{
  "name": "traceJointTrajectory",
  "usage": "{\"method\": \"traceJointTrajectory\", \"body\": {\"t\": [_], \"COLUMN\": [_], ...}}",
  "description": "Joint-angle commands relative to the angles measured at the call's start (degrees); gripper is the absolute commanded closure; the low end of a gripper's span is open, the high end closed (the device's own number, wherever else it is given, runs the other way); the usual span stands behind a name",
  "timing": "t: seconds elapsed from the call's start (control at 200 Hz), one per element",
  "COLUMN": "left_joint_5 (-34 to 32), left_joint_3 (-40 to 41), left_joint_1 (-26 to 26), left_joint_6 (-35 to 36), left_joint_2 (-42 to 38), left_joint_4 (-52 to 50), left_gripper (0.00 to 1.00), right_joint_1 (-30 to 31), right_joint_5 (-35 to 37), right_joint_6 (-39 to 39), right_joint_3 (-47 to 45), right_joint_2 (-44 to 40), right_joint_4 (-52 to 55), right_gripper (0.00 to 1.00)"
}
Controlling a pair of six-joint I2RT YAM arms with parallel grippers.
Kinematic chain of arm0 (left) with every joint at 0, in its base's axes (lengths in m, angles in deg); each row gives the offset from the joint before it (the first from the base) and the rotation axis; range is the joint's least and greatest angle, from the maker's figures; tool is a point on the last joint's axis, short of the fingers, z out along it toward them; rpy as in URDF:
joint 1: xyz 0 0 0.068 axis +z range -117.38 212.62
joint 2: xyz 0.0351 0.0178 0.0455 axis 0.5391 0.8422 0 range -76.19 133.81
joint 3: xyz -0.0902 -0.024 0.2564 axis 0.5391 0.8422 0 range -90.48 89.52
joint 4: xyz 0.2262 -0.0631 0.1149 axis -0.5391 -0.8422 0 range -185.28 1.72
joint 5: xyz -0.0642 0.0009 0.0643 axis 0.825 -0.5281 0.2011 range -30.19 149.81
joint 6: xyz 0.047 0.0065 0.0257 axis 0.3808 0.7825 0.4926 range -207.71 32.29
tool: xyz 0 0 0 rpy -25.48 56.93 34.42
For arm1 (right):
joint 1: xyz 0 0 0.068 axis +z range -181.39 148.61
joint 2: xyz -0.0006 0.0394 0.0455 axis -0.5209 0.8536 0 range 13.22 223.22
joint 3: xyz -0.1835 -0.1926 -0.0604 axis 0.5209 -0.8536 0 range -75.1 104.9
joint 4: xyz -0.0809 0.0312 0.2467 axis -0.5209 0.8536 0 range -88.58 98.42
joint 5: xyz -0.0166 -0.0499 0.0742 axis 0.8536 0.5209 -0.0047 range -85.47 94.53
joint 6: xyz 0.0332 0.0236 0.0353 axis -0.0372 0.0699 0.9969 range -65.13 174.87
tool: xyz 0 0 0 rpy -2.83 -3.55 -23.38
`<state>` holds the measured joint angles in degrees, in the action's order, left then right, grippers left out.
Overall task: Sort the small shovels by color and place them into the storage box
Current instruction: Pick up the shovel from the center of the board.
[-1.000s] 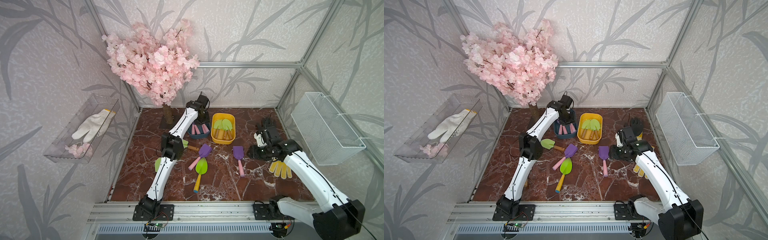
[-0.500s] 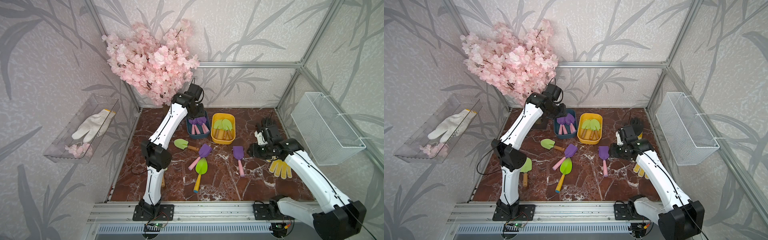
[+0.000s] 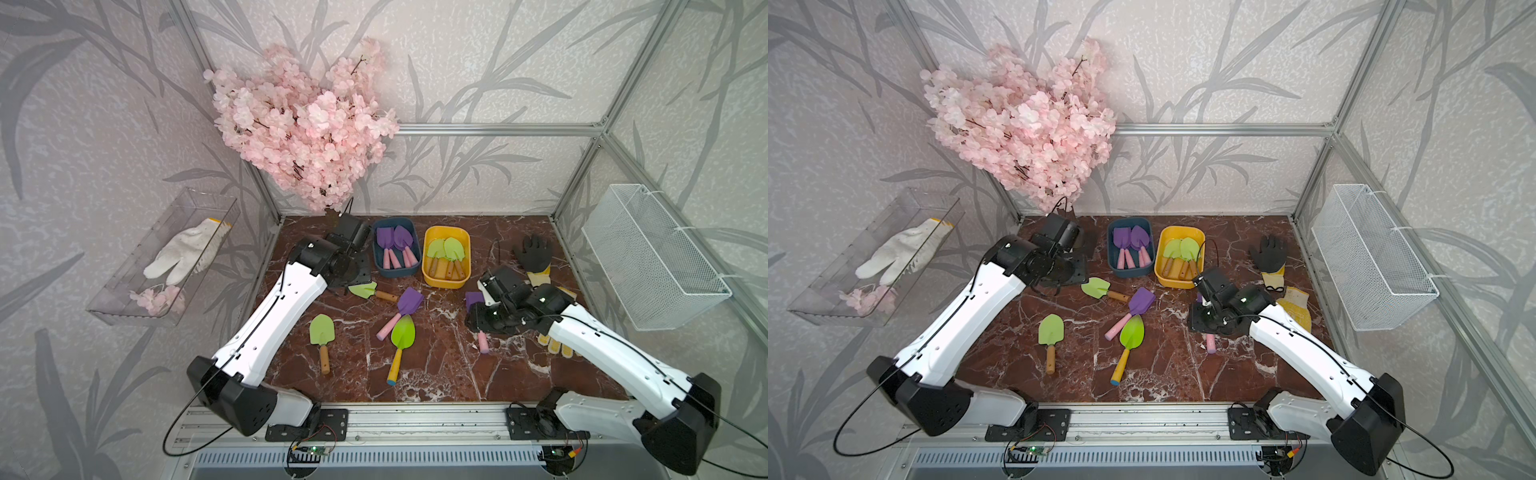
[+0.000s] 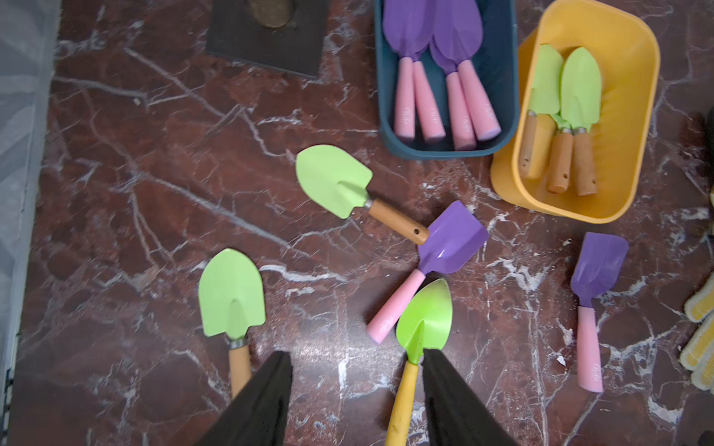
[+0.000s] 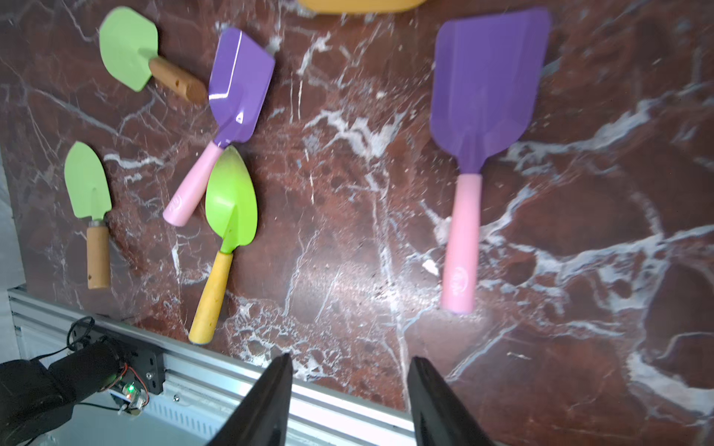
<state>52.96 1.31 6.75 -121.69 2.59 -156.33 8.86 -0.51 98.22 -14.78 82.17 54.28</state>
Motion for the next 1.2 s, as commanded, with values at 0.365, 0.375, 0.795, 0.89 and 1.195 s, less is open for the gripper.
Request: {"method": "traceJointTrajectory", "body": {"t": [0.365,0.375,0.795,0.89,1.195], "left_joint_5": [0.2,0.2,2.0,2.9,4.9], "left_joint_3": [11.4,11.6,15.0,16.2,18.7], "left_joint_1": [11.8,12.0,15.7,16.3,17.3], "left_joint_6": [-1.9,-1.9,-0.7,-0.4,0.2], "left_joint_2": [-11.5,-11.7,-15.6,-16.5,-18.5], "left_joint_4": [-3.9,-3.9,-4.7,-4.4,-2.9], "left_gripper": [0.41,0.41,0.4,0.4,0.39], "right_joint_1": [25.8,26.0,29.3,29.4,29.4], "right_joint_5": [1.6,1.6,-0.8,-1.5,-1.5], "right_joint_6": [39.7,40.0,47.7,47.5,47.9], "right_joint_3": [5.5,5.6,9.7,11.8,16.9], "right_joint_2": [14.0,14.4,28.3,31.9,38.1], "right_joint_4": [-5.6,-5.7,-13.4,-13.8,-11.8], "right_gripper": [0.41,0.41,0.41,0.41,0.41]}}
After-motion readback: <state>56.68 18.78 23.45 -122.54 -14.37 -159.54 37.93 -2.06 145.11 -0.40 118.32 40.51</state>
